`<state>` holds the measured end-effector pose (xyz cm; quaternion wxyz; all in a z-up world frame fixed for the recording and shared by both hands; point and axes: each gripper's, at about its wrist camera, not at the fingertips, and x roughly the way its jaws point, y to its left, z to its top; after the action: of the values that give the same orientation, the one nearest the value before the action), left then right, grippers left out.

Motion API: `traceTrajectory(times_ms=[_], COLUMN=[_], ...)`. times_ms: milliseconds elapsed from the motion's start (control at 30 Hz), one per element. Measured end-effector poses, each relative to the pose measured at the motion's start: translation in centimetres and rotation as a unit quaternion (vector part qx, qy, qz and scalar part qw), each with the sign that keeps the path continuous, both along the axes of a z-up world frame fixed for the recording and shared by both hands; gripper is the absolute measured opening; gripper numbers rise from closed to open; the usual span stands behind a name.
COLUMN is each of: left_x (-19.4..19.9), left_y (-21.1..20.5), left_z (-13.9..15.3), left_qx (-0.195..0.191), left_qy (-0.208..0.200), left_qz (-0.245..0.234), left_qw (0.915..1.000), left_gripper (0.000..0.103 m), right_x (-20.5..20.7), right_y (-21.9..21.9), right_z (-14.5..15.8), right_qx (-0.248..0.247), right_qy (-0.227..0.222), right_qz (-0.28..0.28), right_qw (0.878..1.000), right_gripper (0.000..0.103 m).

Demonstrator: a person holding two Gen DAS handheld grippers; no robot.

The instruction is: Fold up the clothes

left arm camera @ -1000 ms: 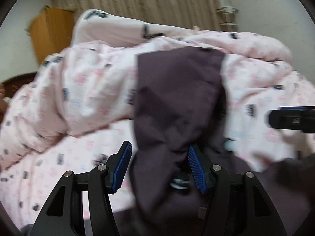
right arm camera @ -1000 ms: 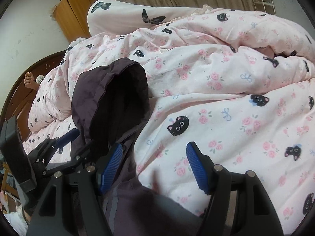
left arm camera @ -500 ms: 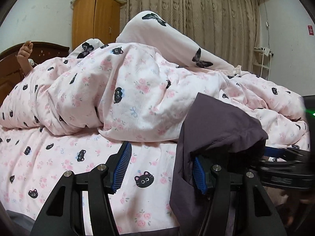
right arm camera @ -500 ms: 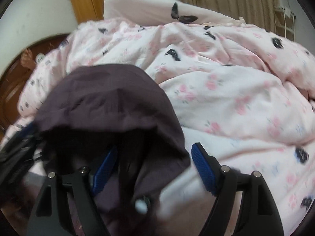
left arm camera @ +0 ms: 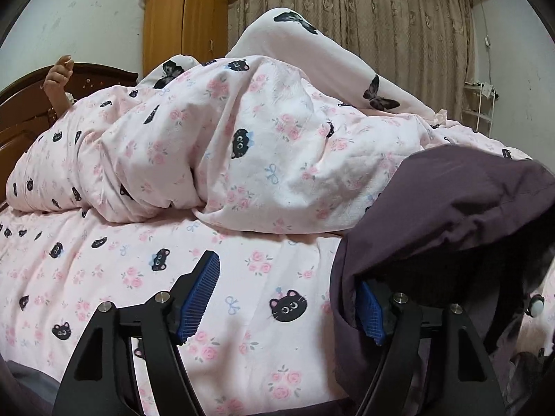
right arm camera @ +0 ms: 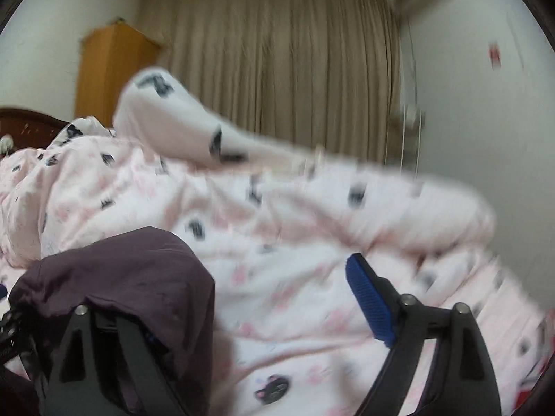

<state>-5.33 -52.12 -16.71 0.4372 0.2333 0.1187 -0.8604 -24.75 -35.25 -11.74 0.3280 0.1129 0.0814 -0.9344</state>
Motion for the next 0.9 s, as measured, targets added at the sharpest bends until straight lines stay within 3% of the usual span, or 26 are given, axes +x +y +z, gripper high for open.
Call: traceTrajectory(times_ms=[100, 233, 333, 500, 667, 767, 833, 900], left_x=[-0.8, -2.2, -4.0, -7.1, -10.0, -9.9, -9.6, -8.4], left_y=[-0.1, 1.1, 0.6, -0.3, -1.1, -1.6, -2.0, -1.7], left_z=[-0.3, 0.2, 0.2, 0.1, 0.1, 0.3, 0.5, 1.2], left_qx=[0.020, 0.024, 0.009, -0.017, -0.043, -0.078, -0.101, -0.132], left_qy=[0.003, 0.020, -0.006, -0.048, -0.089, -0.089, -0.096, -0.074], left_qz=[-0.018, -0.080, -0.085, -0.094, -0.102, -0.077, -0.057, -0.054], left_qw=[0.9996, 0.9963, 0.9963, 0.9942, 0.9899, 0.9900, 0.9885, 0.9870], left_gripper=[0.069, 0.069, 0.069, 0.069, 0.069, 0.069, 0.070, 0.070], right_x=[0.4, -0.7, -1.5, -2.3, -3.1, -3.5, -3.7, -4.2], right_y=[-0.4, -1.2, -1.6, -3.8, -6.7, -7.3, -7.2, -6.1], right_z=[-0.5, -2.2, -3.1, -4.1, -5.5, -5.7, -5.4, -4.8], right_qx=[0.023, 0.046, 0.046, 0.070, 0.110, 0.119, 0.122, 0.110], right_qy=[0.006, -0.040, -0.078, -0.106, -0.106, -0.088, -0.062, -0.037], right_qz=[0.013, 0.027, 0.044, 0.077, 0.087, 0.070, 0.044, 0.001], right_qw=[1.000, 0.998, 0.995, 0.989, 0.984, 0.987, 0.990, 0.993], right_gripper=[0.090, 0.090, 0.090, 0.090, 0.090, 0.090, 0.090, 0.092])
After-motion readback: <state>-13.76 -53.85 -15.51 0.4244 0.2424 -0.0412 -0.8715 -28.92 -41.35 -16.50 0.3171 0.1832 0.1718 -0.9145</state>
